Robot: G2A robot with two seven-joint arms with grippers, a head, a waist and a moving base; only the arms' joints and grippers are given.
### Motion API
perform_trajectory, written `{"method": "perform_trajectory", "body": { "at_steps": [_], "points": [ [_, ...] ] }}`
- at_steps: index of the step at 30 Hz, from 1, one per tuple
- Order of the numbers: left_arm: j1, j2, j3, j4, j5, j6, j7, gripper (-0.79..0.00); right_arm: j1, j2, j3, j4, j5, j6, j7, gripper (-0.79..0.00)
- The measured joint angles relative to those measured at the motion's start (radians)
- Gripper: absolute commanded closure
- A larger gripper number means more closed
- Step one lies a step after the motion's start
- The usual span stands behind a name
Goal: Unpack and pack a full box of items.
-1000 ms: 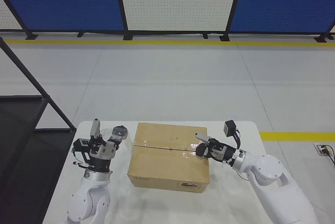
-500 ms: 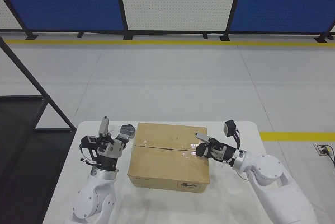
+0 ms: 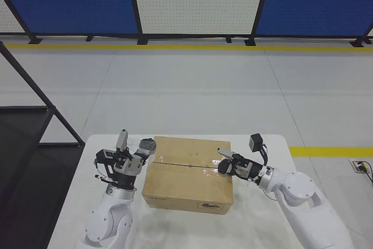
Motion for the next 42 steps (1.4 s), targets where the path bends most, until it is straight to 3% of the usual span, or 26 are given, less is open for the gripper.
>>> {"method": "perform_trajectory", "body": {
  "at_steps": [42],
  "points": [
    [-0.089, -0.038, 0.093, 0.104, 0.025, 0.047, -0.023, -0.785, 0.0, 0.0, 0.0, 0.0, 0.0, 0.0, 0.0, -0.785]
  ]
}}
